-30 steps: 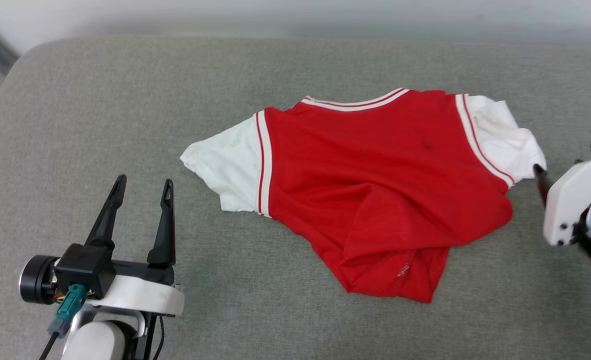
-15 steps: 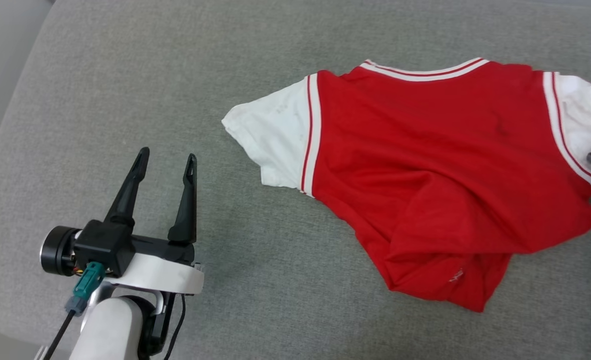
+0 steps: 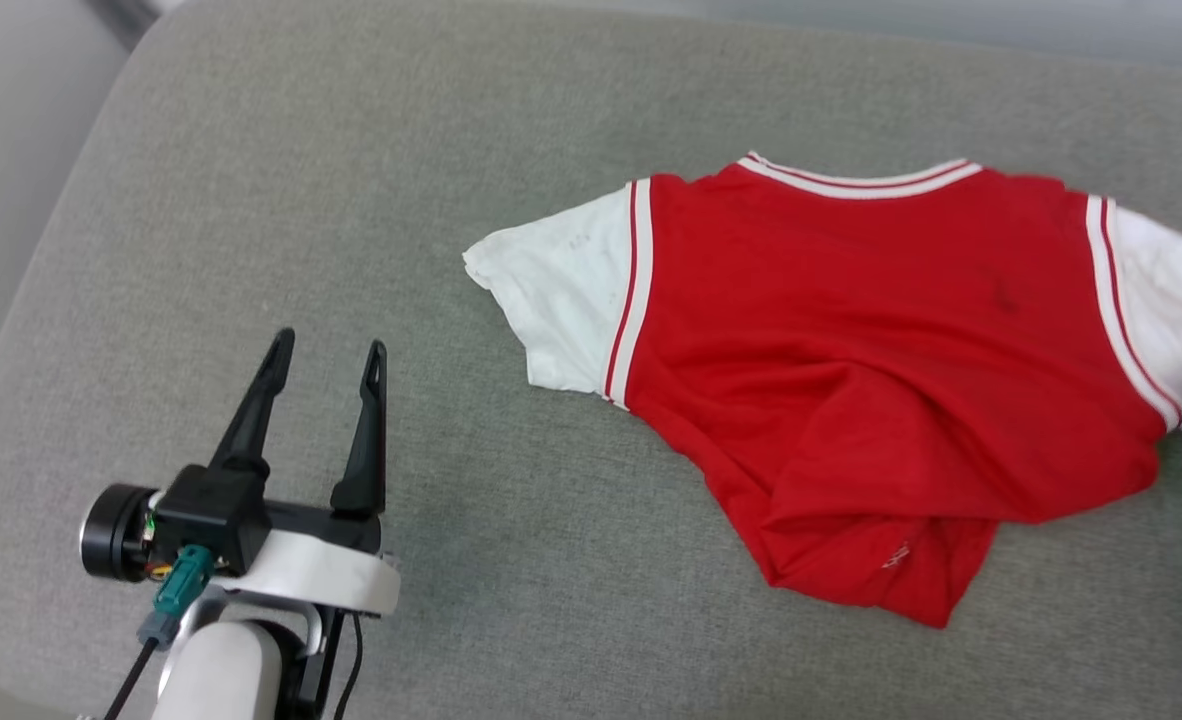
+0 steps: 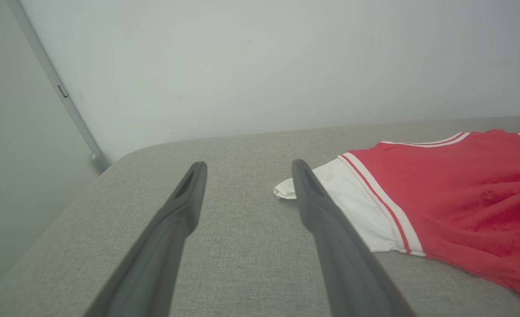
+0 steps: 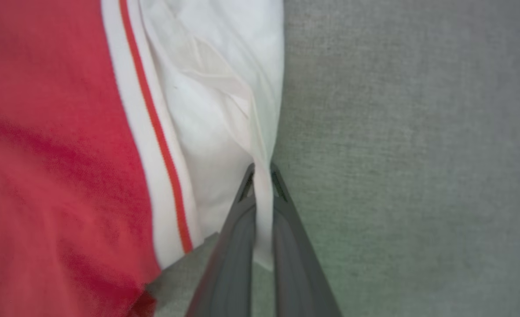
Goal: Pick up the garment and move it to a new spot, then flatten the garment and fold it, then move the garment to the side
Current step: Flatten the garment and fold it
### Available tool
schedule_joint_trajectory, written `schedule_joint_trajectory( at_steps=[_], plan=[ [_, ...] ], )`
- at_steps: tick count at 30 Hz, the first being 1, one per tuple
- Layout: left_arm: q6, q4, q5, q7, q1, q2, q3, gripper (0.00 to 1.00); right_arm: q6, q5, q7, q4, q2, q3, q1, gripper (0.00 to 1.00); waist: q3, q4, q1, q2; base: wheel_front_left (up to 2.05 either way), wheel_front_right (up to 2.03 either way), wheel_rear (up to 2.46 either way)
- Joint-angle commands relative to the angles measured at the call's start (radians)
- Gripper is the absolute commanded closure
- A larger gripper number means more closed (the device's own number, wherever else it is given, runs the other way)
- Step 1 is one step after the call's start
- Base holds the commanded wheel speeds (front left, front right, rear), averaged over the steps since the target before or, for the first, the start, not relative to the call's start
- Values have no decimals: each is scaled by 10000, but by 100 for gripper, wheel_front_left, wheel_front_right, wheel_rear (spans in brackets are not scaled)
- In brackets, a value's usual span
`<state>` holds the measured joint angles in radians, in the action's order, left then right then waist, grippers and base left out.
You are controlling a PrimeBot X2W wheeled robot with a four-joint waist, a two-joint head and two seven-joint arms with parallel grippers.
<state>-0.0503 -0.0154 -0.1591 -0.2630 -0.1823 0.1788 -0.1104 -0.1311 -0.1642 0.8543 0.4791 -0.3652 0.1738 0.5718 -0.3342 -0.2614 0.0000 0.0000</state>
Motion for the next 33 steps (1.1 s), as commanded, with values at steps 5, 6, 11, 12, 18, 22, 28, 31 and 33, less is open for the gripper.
schedule_joint_trajectory(
  at_steps=[5, 6, 11, 12, 18, 22, 28, 31, 33],
  plan=[
    [-68, 3, 223, -25, 627, -21, 217, 0, 7, -620, -374, -631, -80, -96, -1743, 100, 1143, 867, 0, 0, 0, 0, 0],
    [-78, 36, 240, -25, 720, -16, 255, 0, 7, -715, -423, -835, -114, -121, -1977, 100, 1249, 975, 0, 0, 0, 0, 0],
    [-84, 149, 288, -25, 1038, -41, 343, 0, 7, -962, -575, -1690, -151, 37, -3035, 100, 1467, 1248, 0, 0, 0, 0, 0],
    [-89, 165, 301, -25, 1102, -58, 348, 0, 7, -964, -636, -1851, -127, 125, -3325, 100, 1501, 1281, 0, 0, 0, 0, 0],
    [-148, 124, 315, -25, 1378, -145, 378, 0, 5, -690, -1526, -2373, 672, 590, -4667, 11, 1661, 1500, 0, 0, 0, 0, 0],
    [-190, 39, 360, -25, 1438, -105, 397, 0, 5, -665, -2544, -2726, 1113, 441, -4802, 0, 1781, 1731, 0, 0, 0, 0, 0],
    [-217, 95, 309, -25, 1425, 2, 574, 0, 5, -836, -3768, -3892, 1465, 220, -4626, 0, 1970, 2135, 0, 0, 0, 0, 0],
    [-258, 174, 289, -25, 1326, 95, 666, 0, 5, -944, -4387, -4699, 1763, 195, -4608, 0, 1974, 2336, 0, 0, 0, 0, 0],
    [-305, 206, 238, -25, 1175, 167, 661, 0, 5, -1005, -4826, -5194, 1977, 191, -4681, 0, 1940, 2462, 0, 0, 0, 0, 0]
  ],
)
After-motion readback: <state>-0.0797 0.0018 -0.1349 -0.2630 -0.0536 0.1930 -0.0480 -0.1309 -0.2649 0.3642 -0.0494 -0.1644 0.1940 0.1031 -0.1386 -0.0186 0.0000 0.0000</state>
